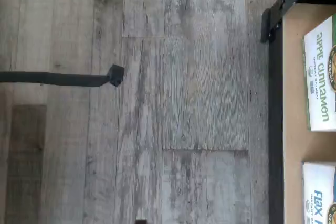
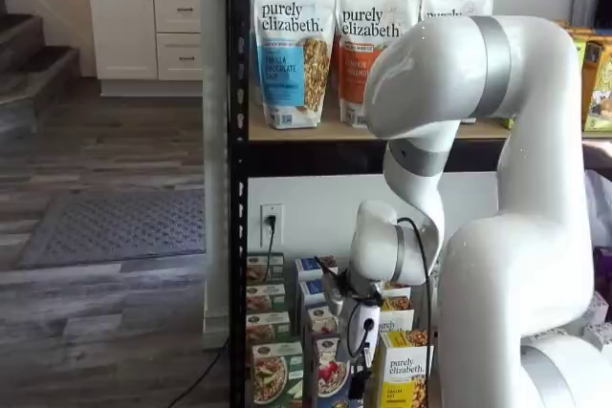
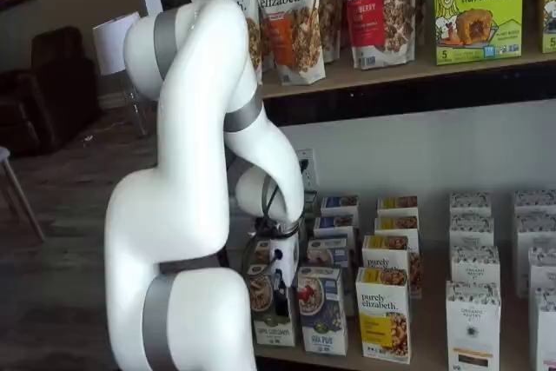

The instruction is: Pick up the blue and white box that is on the bottom shelf, the second box from the left

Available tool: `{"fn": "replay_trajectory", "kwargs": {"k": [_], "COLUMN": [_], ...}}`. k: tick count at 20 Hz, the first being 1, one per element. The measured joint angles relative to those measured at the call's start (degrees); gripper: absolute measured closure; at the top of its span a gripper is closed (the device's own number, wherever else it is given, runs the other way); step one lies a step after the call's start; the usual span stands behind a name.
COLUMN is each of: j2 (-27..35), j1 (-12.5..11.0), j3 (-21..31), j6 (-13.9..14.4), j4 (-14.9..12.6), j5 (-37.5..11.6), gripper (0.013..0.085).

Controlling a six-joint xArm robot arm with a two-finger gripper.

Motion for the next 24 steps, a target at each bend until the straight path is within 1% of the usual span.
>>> {"fn": "replay_trajectory", "kwargs": {"k": [2, 6, 9, 12, 15, 19, 22, 24], "j2": [-0.16, -0.45, -0.40, -0.06, 0.62, 1.56, 2.46, 3.47], "j1": [0.07, 0.14, 0.40, 0.69, 0.68, 0.46, -0.11, -0.68], "j3": [0.06, 0.29, 0.78, 1.29, 1.24, 0.60, -0.44, -1.65], "j6": [-0.64, -0.95, -2.18, -4.10, -6.69, -11.63, -14.18, -14.81], "j4": [0.77, 1.19, 2.67, 4.88, 7.50, 12.40, 14.58, 14.72], "j5": [0.25, 0.20, -1.57, -4.18, -5.88, -7.14, -7.03, -6.72], "gripper": [0.0130, 0.0130, 0.0130, 0.0130, 0.0130, 0.0130, 0.0130, 0.0130]}}
